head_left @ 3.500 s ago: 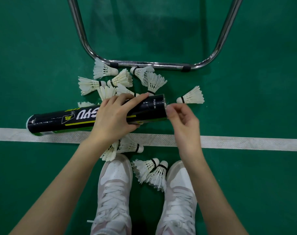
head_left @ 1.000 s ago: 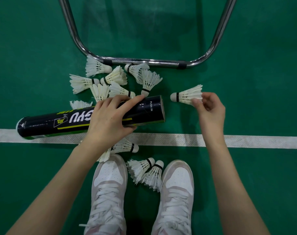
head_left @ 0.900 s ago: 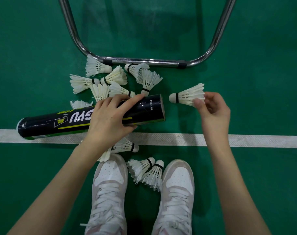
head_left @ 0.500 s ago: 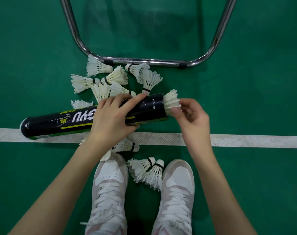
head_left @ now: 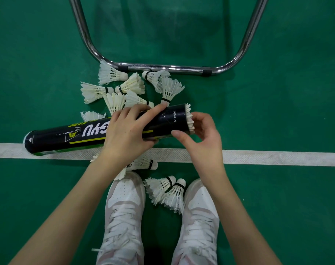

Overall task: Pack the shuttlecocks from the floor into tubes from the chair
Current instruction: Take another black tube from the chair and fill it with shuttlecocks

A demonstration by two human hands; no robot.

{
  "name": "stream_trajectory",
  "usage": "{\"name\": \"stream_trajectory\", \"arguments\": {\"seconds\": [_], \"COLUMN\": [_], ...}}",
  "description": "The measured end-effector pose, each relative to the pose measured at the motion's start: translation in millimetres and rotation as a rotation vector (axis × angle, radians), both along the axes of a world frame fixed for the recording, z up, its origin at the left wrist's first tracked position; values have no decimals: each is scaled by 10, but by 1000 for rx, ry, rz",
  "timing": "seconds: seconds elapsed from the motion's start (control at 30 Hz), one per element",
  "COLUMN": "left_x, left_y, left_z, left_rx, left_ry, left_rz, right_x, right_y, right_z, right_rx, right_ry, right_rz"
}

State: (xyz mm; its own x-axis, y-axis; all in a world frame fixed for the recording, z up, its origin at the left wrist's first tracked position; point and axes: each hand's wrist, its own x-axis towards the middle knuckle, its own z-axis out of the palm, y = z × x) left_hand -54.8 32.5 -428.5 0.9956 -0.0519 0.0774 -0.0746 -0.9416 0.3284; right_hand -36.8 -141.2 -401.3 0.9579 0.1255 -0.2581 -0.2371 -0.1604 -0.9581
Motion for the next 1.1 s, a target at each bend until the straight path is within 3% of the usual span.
{"name": "stream_trajectory", "arguments": {"seconds": [0.3,0.5,1.1], "left_x": [-17,-44,-77], "left_y": [0,-13,-13], "left_z": [-2,-17,-56], "left_rx": [-9,2,6], "left_ry": [-5,-20,-35], "left_rz": [0,-9,-1], "right_x": [21,37,79], "right_y": [38,9,-10], "right_z": [-16,-39,-67], "right_rx": [-64,13,55], "right_ry": [-39,66,106], "right_rz": [5,155,330]}}
